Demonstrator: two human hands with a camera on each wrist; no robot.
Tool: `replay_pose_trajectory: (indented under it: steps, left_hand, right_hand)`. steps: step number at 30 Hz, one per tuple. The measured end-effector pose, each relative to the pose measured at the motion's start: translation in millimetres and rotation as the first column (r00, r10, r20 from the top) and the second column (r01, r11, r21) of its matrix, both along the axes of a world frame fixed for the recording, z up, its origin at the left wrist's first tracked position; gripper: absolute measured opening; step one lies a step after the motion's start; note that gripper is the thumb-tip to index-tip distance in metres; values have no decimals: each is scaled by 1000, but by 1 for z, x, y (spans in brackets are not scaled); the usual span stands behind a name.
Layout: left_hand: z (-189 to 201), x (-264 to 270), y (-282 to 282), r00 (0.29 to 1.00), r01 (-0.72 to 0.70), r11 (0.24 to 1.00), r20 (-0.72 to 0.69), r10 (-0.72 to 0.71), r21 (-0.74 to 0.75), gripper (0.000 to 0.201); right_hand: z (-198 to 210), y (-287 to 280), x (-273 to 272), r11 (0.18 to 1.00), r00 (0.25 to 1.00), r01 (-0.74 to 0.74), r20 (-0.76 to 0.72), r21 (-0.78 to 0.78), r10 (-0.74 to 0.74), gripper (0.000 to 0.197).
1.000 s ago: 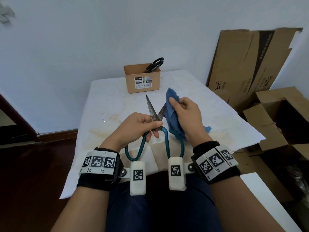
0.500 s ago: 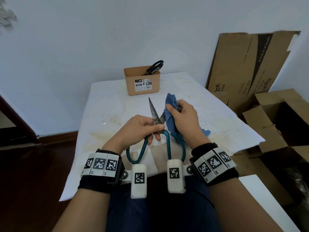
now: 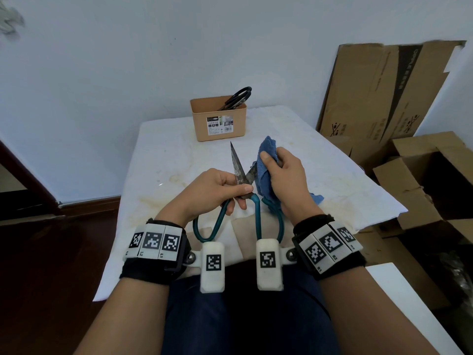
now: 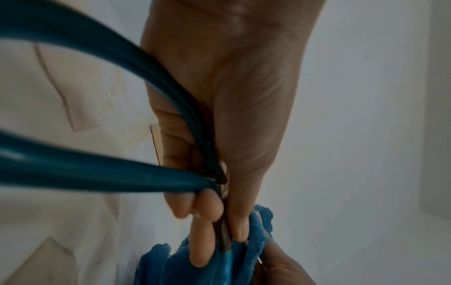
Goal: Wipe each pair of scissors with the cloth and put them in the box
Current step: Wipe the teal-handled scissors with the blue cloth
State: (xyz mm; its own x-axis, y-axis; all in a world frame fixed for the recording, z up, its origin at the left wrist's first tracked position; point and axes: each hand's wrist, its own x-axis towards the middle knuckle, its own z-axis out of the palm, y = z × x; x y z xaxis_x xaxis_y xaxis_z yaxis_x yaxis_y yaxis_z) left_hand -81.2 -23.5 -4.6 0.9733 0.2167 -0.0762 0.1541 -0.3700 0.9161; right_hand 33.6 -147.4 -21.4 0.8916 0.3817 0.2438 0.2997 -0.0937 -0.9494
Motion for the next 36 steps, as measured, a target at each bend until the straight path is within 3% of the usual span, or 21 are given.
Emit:
replay_pose_trajectory:
  steps: [8,13,18,22,26,32,36]
  left_hand:
    - [-1,0,0,1000,-4,1000,5,4,-26,25]
    - [-1,-1,2,1000,-4,999,12,5,-46,23]
    - [-2,-3,6,1000,-7,998,12,8,-64,23]
    - [-2,-4,9,1000,-11,999,-5,11,-50,25]
    - [-3,-1,6,1000,6,999,-11,-6,-41,26]
    - [-3,-3,6,1000,-6,999,8,6,-43,24]
    - [-2,-3,7,1000,13,999,6,-12,-48,23]
  right_hand:
    - [1,0,0,1000,997,9,-80,26,-7,48]
    - [4,-1,-2,991,968,-49,-239,121,77,44]
    - [1,-11,11,989,916,50,-400,137,9,35]
    - [2,-18,24,995,949,89,-308,49,-70,41]
    - [2,-8,10,998,979,-61,-195,2,60,50]
    - [1,-7,2,964,889,-248,-374,93,265,29]
    - [5,-8,-4,952,874,-279,-377,124,305,20]
